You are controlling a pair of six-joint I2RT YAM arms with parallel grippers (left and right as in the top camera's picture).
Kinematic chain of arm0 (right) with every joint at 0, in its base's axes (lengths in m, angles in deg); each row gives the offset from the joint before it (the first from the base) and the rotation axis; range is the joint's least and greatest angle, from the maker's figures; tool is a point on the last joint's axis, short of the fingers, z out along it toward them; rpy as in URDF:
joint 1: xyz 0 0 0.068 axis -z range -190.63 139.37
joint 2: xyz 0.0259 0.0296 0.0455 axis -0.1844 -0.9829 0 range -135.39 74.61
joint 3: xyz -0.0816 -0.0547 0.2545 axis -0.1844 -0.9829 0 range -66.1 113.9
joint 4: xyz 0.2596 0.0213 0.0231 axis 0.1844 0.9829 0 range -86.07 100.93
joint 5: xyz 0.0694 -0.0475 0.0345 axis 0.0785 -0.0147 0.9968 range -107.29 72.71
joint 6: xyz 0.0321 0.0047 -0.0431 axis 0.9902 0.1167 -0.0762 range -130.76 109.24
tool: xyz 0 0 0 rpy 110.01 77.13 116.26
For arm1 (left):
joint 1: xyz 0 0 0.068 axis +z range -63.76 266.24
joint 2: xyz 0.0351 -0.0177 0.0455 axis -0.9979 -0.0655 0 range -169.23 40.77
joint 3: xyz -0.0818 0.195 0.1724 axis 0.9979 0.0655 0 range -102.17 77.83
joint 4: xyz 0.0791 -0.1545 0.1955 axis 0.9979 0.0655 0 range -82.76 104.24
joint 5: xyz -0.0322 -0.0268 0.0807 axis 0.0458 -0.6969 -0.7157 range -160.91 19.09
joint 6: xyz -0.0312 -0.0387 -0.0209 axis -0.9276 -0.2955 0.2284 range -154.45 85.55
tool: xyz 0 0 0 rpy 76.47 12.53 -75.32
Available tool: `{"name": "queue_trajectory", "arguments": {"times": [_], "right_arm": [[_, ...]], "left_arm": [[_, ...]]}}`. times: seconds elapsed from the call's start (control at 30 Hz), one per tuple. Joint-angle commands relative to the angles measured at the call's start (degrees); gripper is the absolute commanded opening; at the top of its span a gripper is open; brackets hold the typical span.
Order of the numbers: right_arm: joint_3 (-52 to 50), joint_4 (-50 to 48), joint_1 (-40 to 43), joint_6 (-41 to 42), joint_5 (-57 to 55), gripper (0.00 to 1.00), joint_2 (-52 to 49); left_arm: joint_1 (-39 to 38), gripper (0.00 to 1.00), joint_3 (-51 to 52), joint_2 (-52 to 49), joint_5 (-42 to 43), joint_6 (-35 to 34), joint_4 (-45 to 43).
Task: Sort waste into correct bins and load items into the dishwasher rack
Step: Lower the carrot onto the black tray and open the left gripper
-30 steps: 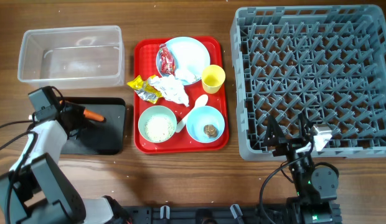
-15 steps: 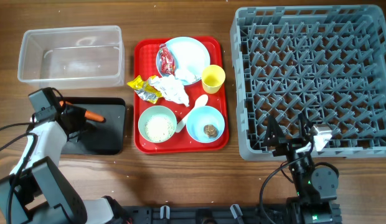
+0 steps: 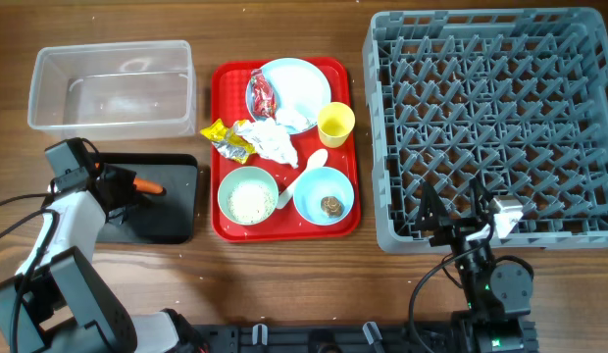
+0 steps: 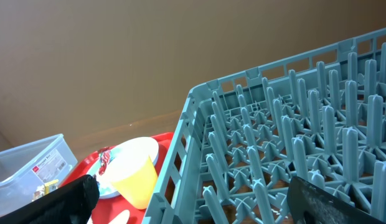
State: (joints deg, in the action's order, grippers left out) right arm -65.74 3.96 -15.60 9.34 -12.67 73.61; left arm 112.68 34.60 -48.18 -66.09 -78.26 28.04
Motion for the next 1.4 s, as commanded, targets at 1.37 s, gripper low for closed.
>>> {"name": "queue_trajectory", "arguments": {"times": [1.37], "right_arm": [[-0.1,-0.2,-0.3,-0.4,-0.8,1.00,0.4]], "left_arm": [[0.3,0.04,0.0,-3.2,8.3,1.7,-8.4]]}}
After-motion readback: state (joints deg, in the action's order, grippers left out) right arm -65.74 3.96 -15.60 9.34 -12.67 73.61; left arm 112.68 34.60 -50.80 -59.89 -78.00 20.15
